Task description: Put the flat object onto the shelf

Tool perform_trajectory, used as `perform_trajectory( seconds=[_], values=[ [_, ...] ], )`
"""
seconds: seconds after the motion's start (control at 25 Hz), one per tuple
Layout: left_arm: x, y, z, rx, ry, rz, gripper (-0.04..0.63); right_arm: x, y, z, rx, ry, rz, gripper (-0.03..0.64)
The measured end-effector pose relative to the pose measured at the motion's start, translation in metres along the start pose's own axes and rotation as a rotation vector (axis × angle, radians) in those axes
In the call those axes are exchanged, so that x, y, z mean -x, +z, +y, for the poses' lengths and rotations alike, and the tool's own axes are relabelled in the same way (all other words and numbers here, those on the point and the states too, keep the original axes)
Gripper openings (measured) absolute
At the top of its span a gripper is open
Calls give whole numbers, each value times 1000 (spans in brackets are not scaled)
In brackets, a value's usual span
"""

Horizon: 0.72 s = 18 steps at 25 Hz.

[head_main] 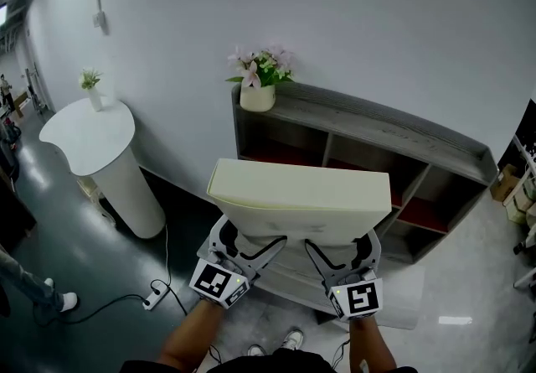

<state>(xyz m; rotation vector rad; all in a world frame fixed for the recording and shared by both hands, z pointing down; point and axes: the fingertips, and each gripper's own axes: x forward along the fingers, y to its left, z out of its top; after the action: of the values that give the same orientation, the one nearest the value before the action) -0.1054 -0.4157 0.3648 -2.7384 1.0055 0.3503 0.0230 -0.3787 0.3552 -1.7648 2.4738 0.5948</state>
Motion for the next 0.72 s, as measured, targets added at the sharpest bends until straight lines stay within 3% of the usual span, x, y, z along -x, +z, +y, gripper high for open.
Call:
perform_trajectory(
  seconds=[0.72],
  values=[
    [-120, 25, 18, -60, -63, -65, 468, -54, 14, -101, 55, -33, -82, 476]
  ],
)
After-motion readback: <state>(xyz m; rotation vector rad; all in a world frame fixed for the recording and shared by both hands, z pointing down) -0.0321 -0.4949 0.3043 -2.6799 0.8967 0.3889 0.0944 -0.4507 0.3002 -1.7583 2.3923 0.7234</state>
